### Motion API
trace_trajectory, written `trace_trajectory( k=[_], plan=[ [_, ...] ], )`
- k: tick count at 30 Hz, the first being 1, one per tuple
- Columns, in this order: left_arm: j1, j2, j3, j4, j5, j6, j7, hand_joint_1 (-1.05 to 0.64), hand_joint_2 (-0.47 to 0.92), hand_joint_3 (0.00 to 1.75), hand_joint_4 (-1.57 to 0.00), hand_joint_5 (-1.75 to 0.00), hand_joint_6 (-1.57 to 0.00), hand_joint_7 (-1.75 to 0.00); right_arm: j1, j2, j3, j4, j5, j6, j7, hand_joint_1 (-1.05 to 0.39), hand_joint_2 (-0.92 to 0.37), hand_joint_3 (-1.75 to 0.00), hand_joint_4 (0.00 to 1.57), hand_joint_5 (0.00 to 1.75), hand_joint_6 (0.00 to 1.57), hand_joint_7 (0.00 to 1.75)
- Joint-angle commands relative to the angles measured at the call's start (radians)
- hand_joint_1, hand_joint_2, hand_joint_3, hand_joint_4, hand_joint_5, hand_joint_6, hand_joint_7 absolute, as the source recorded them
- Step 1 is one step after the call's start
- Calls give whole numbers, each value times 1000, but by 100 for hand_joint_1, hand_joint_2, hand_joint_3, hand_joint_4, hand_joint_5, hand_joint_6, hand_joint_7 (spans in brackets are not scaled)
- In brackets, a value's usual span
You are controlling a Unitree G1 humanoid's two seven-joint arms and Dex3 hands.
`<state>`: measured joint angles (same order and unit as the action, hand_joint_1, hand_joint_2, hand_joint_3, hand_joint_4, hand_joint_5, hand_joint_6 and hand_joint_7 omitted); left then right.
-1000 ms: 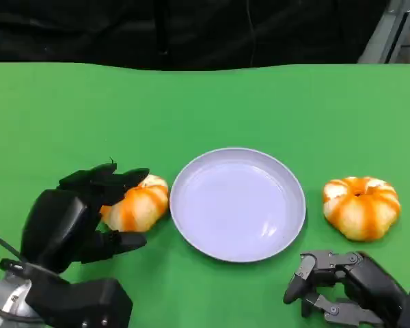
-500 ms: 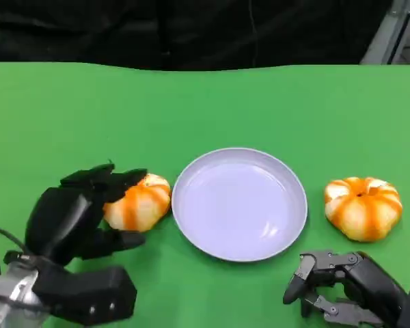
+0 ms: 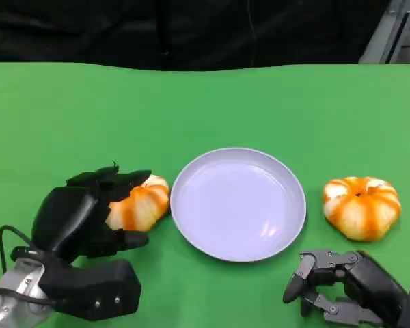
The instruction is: Grasp the bread from the table and place it into the plate.
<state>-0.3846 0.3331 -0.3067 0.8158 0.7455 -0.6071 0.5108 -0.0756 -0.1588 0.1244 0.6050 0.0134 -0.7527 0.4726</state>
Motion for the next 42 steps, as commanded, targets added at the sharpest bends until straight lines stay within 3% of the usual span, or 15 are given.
trace_trajectory(
  k=[1, 6, 9, 14, 34, 38, 42],
  plan=[
    [-13, 20, -3, 10, -18, 0, 17, -84, 92, 11, -40, 0, -52, 0, 9, -12, -6, -9, 0, 3, -6, -2, -92, -46, 72, 151, 83, 103],
    [-14, 22, -7, 10, -22, 1, 18, -84, 92, 11, -40, 0, -52, 0, 9, -12, -6, -9, 0, 3, -6, -2, -92, -46, 72, 151, 83, 103],
    [-96, -39, -28, 182, -43, 10, -21, -82, 92, 17, -46, -2, -50, 0, 9, -10, -5, -17, -3, 9, -12, -2, -92, -47, 72, 152, 83, 103],
    [-148, -58, -51, 277, -60, 7, -33, -80, 92, 17, -49, -2, -49, 0, 8, -10, -3, -18, -6, 7, -16, -1, -92, -47, 72, 152, 83, 103],
    [-203, -77, -91, 392, -97, 15, -43, -73, 92, 11, -50, -1, -50, 0, 12, -11, -3, -21, -12, -3, -24, -2, -92, -47, 72, 153, 82, 104],
    [-203, -75, -96, 395, -106, 3, -52, -25, 87, 3, -51, -1, -50, 0, 13, -10, -3, -19, -11, -3, -24, -2, -92, -46, 72, 152, 82, 104],
    [-202, -70, -100, 395, -112, -6, -65, -3, 86, 1, -51, 0, -50, 0, 10, -10, -4, -15, -11, -5, -24, -2, -92, -46, 72, 153, 82, 104]
  ],
)
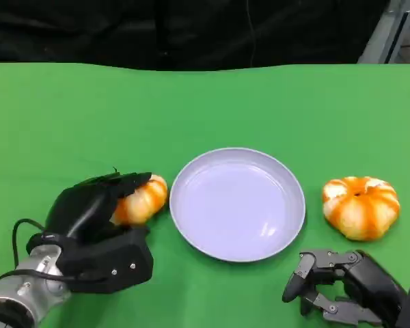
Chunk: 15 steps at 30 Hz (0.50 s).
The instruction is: Grasp the bread from the table and place it into the plate.
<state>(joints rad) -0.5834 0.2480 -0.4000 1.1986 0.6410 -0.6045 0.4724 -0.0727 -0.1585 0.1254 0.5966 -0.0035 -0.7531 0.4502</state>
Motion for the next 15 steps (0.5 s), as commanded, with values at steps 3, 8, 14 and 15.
trace_trajectory(
  k=[3, 8, 14, 15],
  plan=[
    [-3, 17, -7, 12, -11, -11, -39, 0, 86, 1, -50, 0, -49, 0, 5, -10, -5, -5, 7, -4, 0, -3, -92, -47, 72, 153, 82, 104],
    [-2, 23, -12, 9, -7, -14, -39, 3, 89, 1, -50, 0, -49, 0, 5, -10, -5, -7, 11, 3, 3, -2, -92, -47, 72, 153, 83, 103],
    [0, 17, -9, 2, -11, 0, 0, 0, 89, 0, -82, -11, -80, -6, 6, -9, -5, -8, 18, 7, 8, -1, -92, -47, 72, 152, 83, 103],
    [1, 15, -9, 3, -11, -1, 14, -1, 89, 0, -91, -15, -90, -7, 6, -8, -6, -8, 20, 8, 10, -1, -92, -47, 72, 152, 83, 103]
  ],
)
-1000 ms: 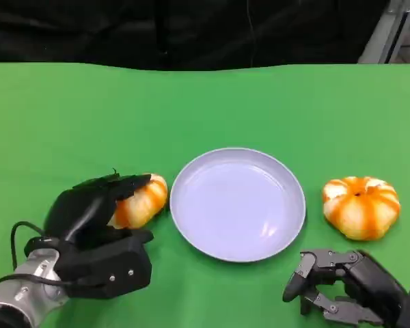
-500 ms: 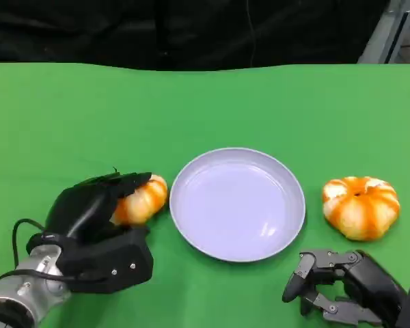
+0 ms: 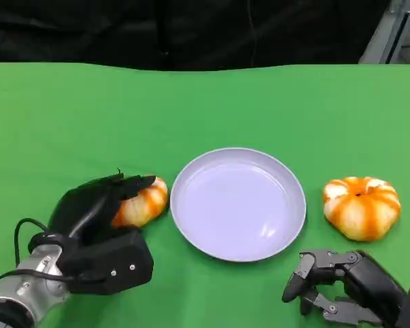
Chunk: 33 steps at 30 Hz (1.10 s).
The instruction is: Grasp the bread from the table and place it into the plate.
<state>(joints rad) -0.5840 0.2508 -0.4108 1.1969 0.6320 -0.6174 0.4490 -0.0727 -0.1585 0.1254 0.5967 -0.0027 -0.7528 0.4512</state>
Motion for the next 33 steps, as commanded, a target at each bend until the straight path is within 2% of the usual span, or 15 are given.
trace_trajectory(
  k=[1, 2, 3, 4, 5, 8, 9, 11, 13, 14, 17, 20, 24, 33],
  plan=[
    [3, 9, 3, 5, 0, 15, 60, -2, 90, 0, -96, -18, -96, -7, 6, -8, -6, -8, 18, 6, 8, -1, -92, -47, 72, 152, 83, 103],
    [5, 7, 3, 5, 1, 17, 76, -5, 90, 0, -86, -58, -102, -11, 7, -9, -6, -8, 18, 4, 8, -1, -92, -47, 72, 152, 83, 103],
    [5, 6, 2, 6, 1, 19, 85, -6, 90, 0, -76, -84, -104, -13, 7, -9, -6, -8, 17, 3, 8, -1, -92, -47, 72, 152, 83, 103],
    [5, 5, 1, 7, 1, 20, 91, -7, 90, 0, -70, -97, -105, -14, 7, -9, -6, -8, 16, 3, 8, -1, -92, -47, 72, 152, 83, 103],
    [5, 5, 0, 8, 1, 20, 94, -7, 90, 0, -67, -106, -106, -14, 7, -9, -6, -8, 16, 3, 8, -1, -92, -47, 72, 152, 82, 103],
    [7, 2, 4, 8, -8, 18, 97, -8, 90, 0, -64, -112, -106, -15, 7, -10, -6, -6, 13, -1, 6, -1, -92, -47, 72, 152, 82, 104],
    [9, -1, 10, 7, -14, 16, 98, -8, 91, 0, -59, -129, -102, -31, 6, -11, -6, -4, 10, -4, 5, -1, -92, -47, 72, 152, 82, 103],
    [11, -3, 16, 6, -21, 15, 97, -9, 91, 1, -56, -140, -79, -78, 6, -12, -6, -3, 7, -7, 4, -2, -92, -47, 72, 152, 82, 103],
    [12, -4, 21, 6, -25, 11, 91, -9, 92, 1, -55, -143, -74, -90, 6, -11, -6, -3, 8, -5, 4, -2, -92, -47, 72, 152, 82, 103],
    [14, -5, 25, 6, -29, 7, 86, -8, 92, 1, -51, -148, -68, -102, 6, -10, -7, -3, 10, -2, 4, -2, -92, -47, 72, 152, 82, 103],
    [15, -5, 27, 6, -38, 2, 80, -8, 92, 1, -48, -153, -62, -112, 6, -9, -7, -2, 11, 1, 5, -2, -92, -47, 72, 152, 83, 103],
    [14, -5, 24, 6, -41, 2, 80, -8, 92, 1, -48, -153, -61, -114, 6, -9, -7, -2, 11, 1, 5, -2, -92, -47, 72, 152, 83, 103],
    [25, 7, 16, -20, -12, -28, 194, -12, 91, 1, -51, -149, -63, -108, 9, -10, -6, -9, 12, 2, 6, -1, -92, -47, 72, 152, 83, 103],
    [39, 31, 19, -97, 14, -35, 291, -15, 92, 2, -50, -146, -63, -105, 6, -11, -5, -10, 9, 3, 4, -1, -92, -47, 72, 152, 82, 104]
  ],
)
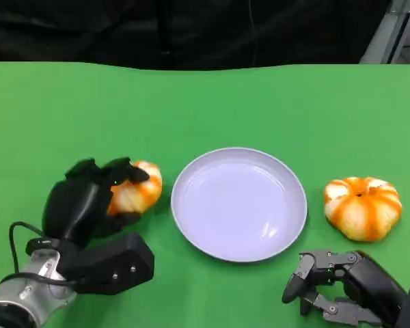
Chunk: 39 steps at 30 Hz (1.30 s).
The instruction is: Grasp the bread from the table and place it into the plate.
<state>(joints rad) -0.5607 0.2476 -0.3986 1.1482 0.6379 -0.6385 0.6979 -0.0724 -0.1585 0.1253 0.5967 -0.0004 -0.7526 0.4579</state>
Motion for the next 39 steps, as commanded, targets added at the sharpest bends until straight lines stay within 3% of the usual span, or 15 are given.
trace_trajectory(
  k=[1, 11, 20, 26, 39],
  plan=[
    [20, 40, 9, -67, 8, -17, 48, -15, 91, 2, -50, -146, -62, -105, 6, -11, -5, -12, 5, 4, -3, -1, -92, -47, 72, 152, 82, 105],
    [65, 66, 19, -233, 32, -46, 93, -12, 91, 1, -53, -145, -64, -100, 1, -8, -6, -6, 16, 14, 5, 0, -92, -48, 72, 152, 82, 105],
    [78, 67, 29, -263, 37, -41, 84, -13, 91, 0, -51, -147, -62, -103, 1, -7, -7, -6, 17, 17, 7, 0, -92, -48, 72, 152, 82, 105],
    [73, 13, 12, -356, 22, -75, 14, -9, 91, 1, -55, -145, -66, -100, 2, -8, -2, -10, -3, 19, -6, -1, -92, -47, 72, 152, 82, 104],
    [19, -63, -6, -311, 31, -77, -62, -12, 90, 0, -56, -143, -71, -90, 1, -4, 1, -9, -18, -6, -29, -2, -92, -47, 73, 150, 83, 106]
  ],
)
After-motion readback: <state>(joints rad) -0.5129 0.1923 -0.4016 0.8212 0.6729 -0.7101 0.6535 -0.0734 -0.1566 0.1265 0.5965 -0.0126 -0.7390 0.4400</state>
